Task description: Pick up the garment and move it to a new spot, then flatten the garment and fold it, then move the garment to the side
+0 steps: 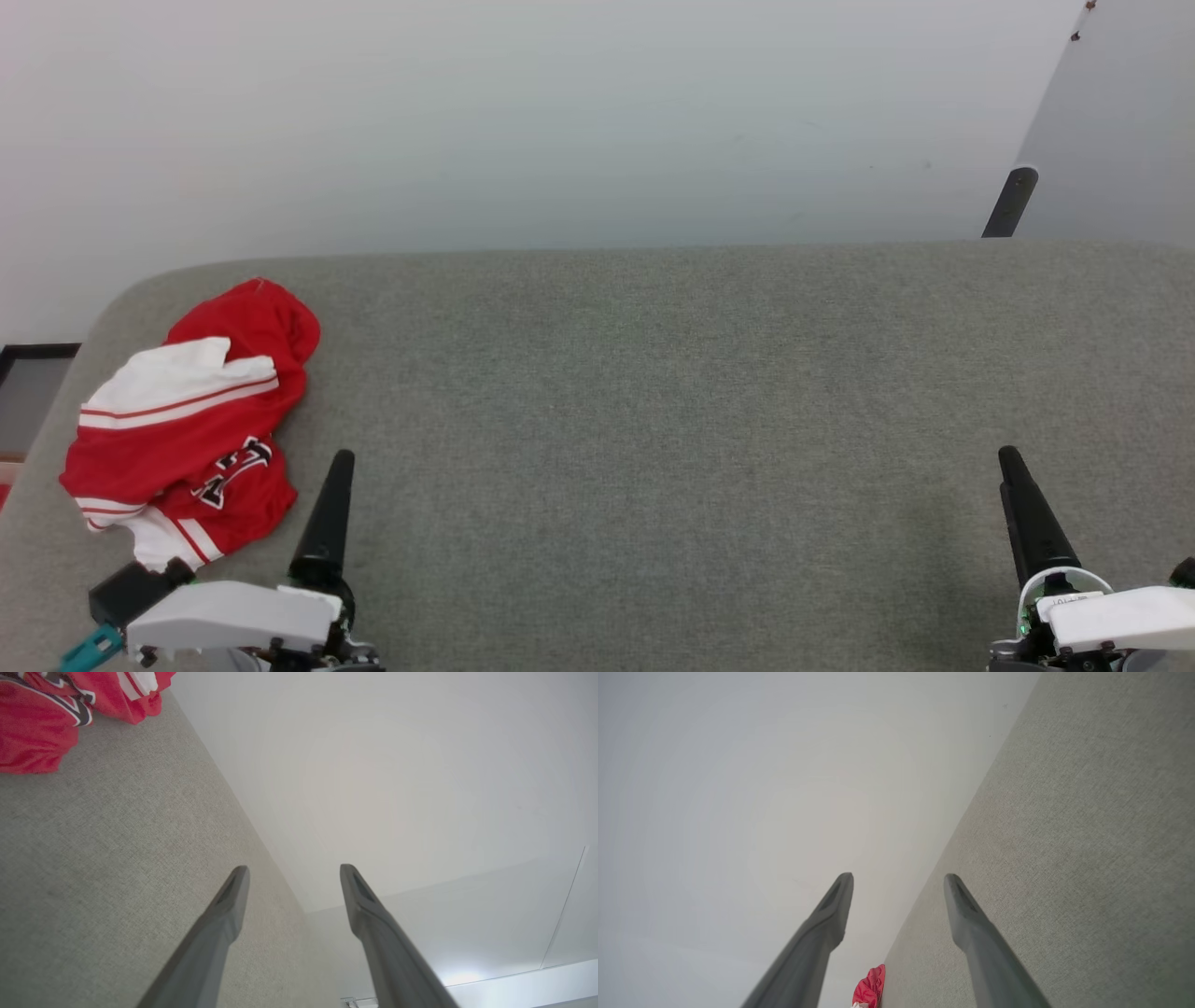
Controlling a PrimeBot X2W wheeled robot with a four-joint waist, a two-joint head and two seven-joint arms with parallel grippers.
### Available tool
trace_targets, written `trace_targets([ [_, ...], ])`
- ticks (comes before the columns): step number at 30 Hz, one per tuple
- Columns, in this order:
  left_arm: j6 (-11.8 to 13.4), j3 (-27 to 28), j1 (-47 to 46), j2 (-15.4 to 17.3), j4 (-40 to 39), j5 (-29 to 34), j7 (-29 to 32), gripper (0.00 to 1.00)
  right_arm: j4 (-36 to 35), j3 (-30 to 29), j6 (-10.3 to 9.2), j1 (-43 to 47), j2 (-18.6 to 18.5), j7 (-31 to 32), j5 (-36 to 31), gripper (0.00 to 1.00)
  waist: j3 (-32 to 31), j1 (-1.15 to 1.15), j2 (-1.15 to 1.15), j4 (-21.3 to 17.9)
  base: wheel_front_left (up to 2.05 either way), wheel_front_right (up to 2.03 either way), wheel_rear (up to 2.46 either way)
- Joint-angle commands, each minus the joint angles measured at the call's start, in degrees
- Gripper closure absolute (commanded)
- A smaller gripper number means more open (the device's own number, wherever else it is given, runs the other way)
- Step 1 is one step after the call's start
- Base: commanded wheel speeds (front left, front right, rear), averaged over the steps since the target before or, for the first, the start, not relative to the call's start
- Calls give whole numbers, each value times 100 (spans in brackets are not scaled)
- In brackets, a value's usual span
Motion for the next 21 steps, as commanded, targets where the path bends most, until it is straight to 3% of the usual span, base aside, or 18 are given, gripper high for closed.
trace_targets([
  [1, 56, -75, -29, 124, -131, 169, -27, 0, -130, -34, 3, -19, -17, -4, -121, 0, -5, 0, 0, -1, 0, 0, 0],
  [21, 609, -901, -145, 1004, -275, 2045, -438, 0, -907, -31, 4, 25, -20, 204, -2845, 0, -84, 0, 0, -16, 0, 0, 0],
])
